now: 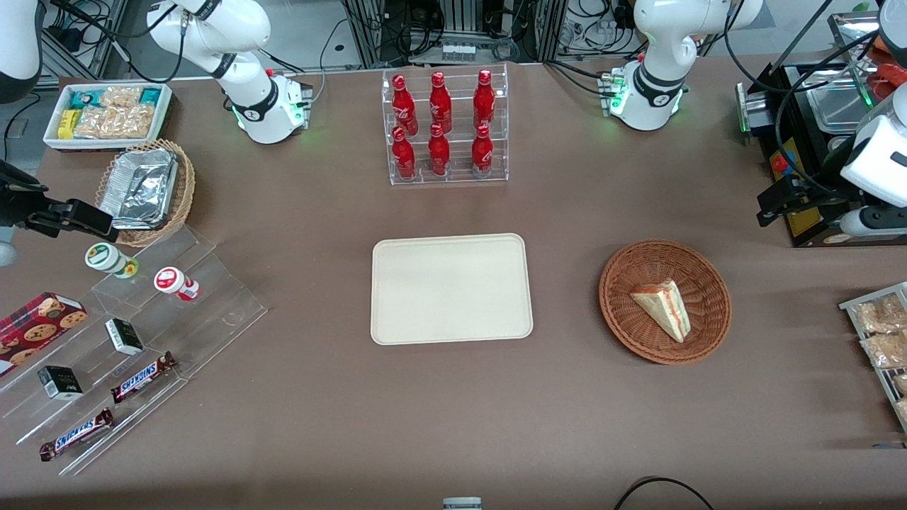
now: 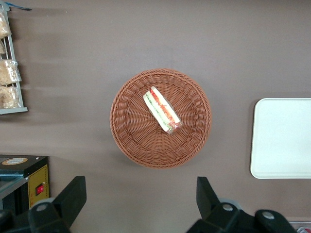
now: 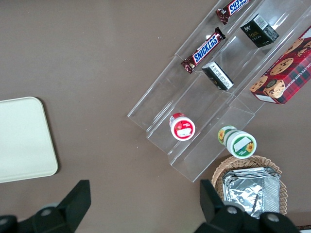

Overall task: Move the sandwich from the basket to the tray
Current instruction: 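Move the left gripper over the wicker basket above the sandwich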

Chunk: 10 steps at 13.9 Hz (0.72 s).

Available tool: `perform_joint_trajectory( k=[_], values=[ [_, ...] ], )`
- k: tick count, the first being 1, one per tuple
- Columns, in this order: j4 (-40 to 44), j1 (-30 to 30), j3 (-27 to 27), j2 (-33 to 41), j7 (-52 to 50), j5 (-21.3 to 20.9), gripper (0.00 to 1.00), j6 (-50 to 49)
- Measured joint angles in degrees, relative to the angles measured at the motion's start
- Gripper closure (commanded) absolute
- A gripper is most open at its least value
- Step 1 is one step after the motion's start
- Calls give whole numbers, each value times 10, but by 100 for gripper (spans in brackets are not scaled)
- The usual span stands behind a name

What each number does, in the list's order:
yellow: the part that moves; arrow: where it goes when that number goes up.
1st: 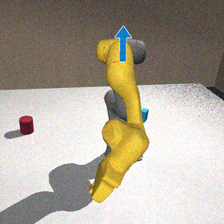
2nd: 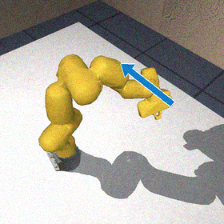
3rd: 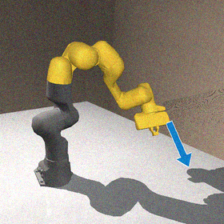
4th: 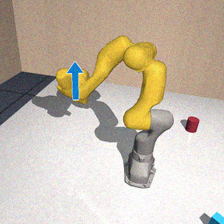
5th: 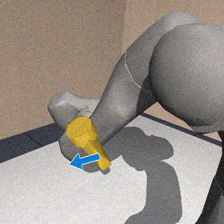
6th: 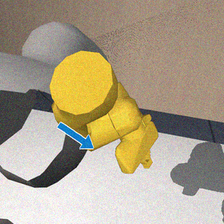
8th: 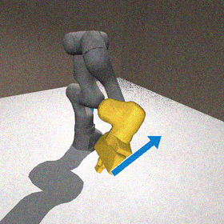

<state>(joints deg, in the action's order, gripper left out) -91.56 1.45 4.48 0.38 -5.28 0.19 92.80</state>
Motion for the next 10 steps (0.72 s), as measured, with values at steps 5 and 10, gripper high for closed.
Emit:
perform_joint_trajectory(
  k=[5,10],
  values=[
    [7,0,1,-1,1,0,0,-42],
    [-41,-6,2,-23,-24,0,0,22]
  ],
)
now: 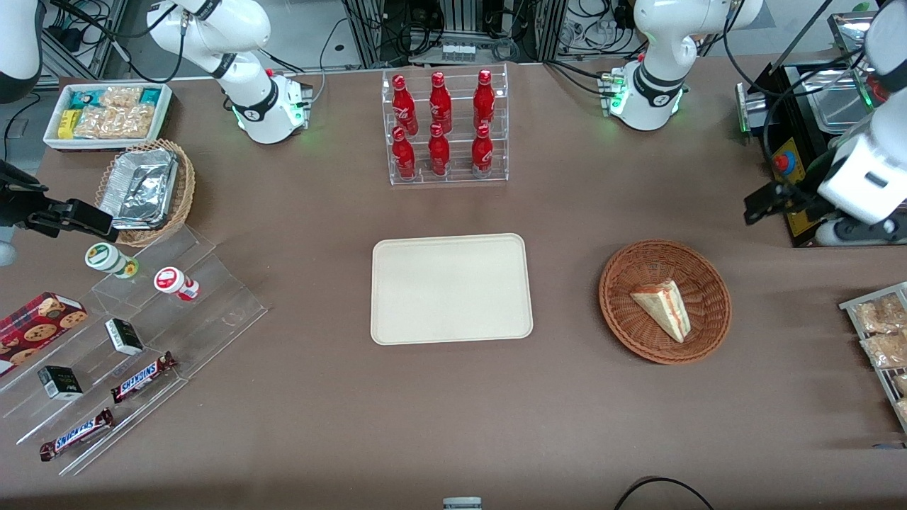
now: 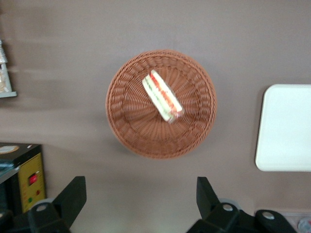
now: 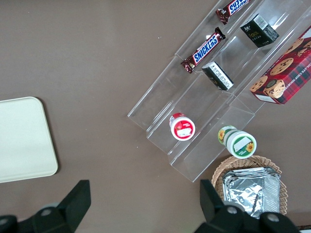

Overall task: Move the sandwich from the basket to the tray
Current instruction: 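Move the left gripper over the wicker basket above the sandwich, then lower the left gripper and close it on the wrapped sandwich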

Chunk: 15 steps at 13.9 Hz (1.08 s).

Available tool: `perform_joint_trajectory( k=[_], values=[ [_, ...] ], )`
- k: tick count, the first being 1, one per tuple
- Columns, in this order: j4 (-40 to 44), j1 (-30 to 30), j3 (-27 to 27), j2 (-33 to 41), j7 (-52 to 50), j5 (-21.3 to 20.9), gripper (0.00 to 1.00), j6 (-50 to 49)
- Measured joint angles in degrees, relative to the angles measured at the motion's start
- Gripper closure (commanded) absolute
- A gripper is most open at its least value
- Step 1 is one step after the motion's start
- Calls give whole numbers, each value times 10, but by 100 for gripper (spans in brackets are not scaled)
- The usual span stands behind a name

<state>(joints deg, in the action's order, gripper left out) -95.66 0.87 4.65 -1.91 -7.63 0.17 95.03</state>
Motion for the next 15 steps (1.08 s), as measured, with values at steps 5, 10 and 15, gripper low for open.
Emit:
perform_joint_trajectory(
  k=[5,10,15],
  values=[
    [-115,-18,3,-19,-139,-1,0,179],
    [-221,-19,4,-32,-234,-2,0,329],
    [-237,-30,4,-76,-286,-2,0,374]
  ],
)
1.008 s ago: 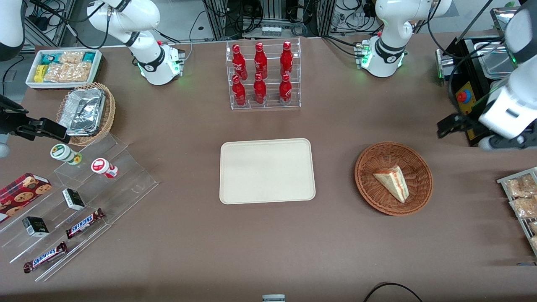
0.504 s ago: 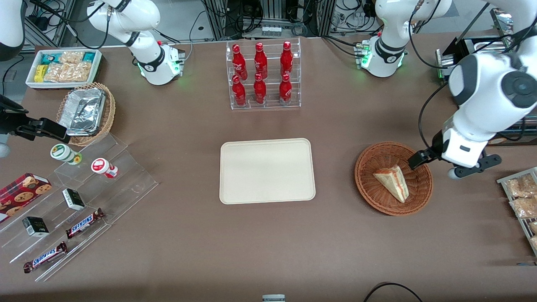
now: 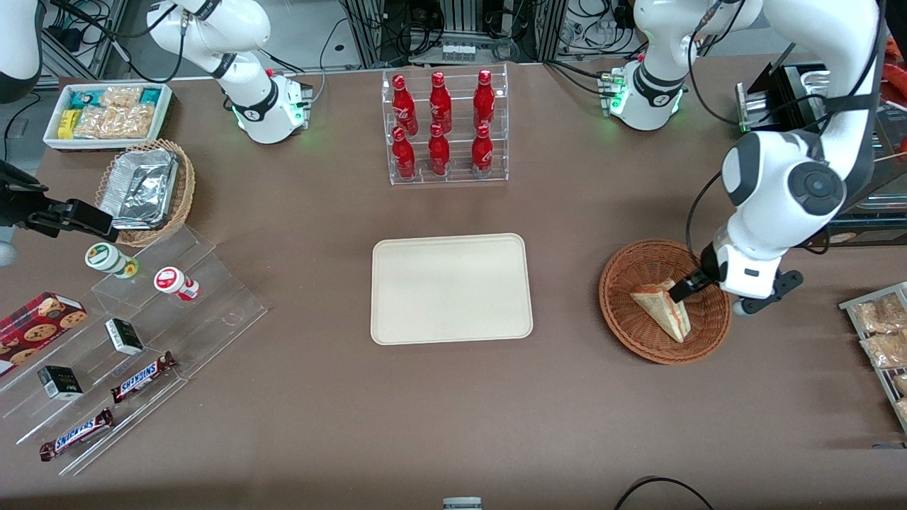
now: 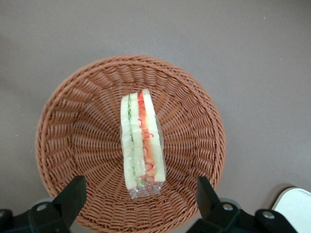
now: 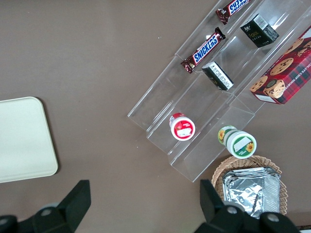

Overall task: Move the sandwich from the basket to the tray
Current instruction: 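Lower the left gripper and close it on the wrapped sandwich, then lift the sandwich and carry it with the left gripper over the cream tray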

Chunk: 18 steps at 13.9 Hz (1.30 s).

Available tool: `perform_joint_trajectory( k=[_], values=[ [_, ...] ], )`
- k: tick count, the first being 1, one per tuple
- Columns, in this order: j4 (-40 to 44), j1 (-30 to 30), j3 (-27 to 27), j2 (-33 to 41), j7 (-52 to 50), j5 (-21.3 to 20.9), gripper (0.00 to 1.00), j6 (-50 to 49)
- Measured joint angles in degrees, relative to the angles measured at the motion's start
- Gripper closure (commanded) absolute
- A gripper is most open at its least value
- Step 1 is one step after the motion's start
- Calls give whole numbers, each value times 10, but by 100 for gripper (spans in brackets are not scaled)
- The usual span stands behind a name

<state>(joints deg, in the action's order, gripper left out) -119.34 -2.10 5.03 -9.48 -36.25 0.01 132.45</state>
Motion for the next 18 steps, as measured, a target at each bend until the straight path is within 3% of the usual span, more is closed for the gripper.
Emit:
perform_joint_trajectory(
  k=[3,9,18],
  values=[
    [-1,-16,0,-24,-23,-1,0,31],
    [-15,-28,-7,-47,-39,-46,0,39],
    [-59,-28,-20,-58,-47,-49,1,105]
  ],
)
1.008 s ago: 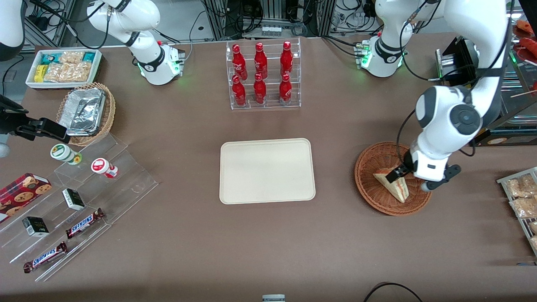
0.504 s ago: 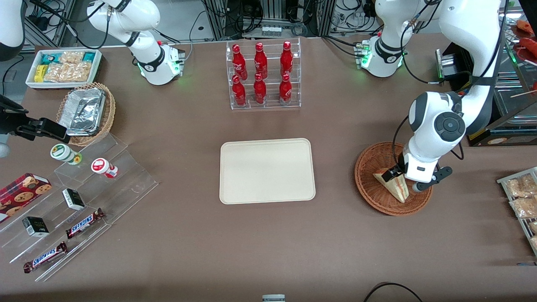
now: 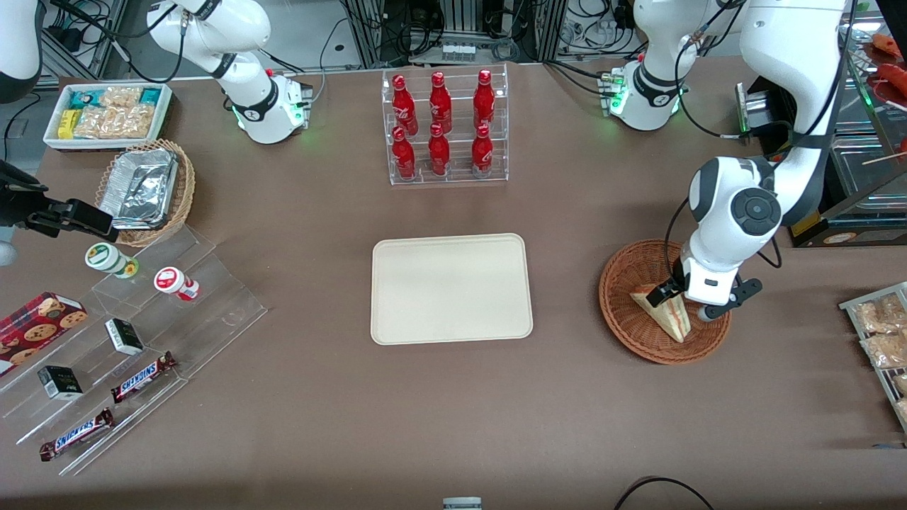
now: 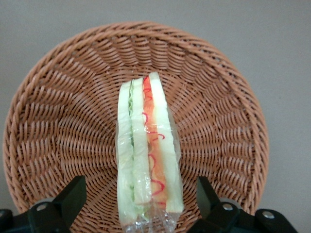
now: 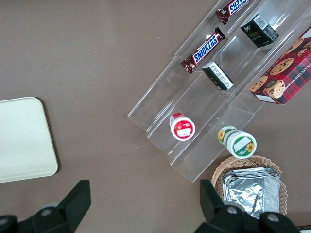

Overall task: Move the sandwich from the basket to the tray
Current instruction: 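Lift the sandwich and carry it with the left gripper over the cream tray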

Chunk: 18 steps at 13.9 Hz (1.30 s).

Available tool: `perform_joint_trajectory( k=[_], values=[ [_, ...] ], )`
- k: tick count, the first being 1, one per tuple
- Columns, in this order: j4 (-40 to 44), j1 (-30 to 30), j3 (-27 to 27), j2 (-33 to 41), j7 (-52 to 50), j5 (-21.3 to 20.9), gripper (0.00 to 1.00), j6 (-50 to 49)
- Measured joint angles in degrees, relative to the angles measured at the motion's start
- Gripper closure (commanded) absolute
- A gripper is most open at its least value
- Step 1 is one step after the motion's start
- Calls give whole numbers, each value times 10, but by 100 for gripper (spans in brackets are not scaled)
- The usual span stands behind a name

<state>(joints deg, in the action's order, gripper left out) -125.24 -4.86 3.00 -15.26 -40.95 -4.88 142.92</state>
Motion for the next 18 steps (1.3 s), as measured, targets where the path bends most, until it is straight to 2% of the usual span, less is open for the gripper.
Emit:
perform_joint_trajectory(
  k=[1,2,4,5,10,14,16,18],
  values=[
    [-1,0,0,-5,-1,0,6,4],
    [-1,0,0,-11,-1,0,25,8],
    [-1,0,0,-20,-5,0,93,15],
    [-1,0,0,-22,-11,0,100,18],
    [28,-2,0,-17,-30,0,100,0],
    [118,-8,5,12,-31,-3,100,-160],
    [192,-33,10,20,-31,-3,100,-255],
    [243,-76,13,19,-31,-4,100,-292]
  ],
)
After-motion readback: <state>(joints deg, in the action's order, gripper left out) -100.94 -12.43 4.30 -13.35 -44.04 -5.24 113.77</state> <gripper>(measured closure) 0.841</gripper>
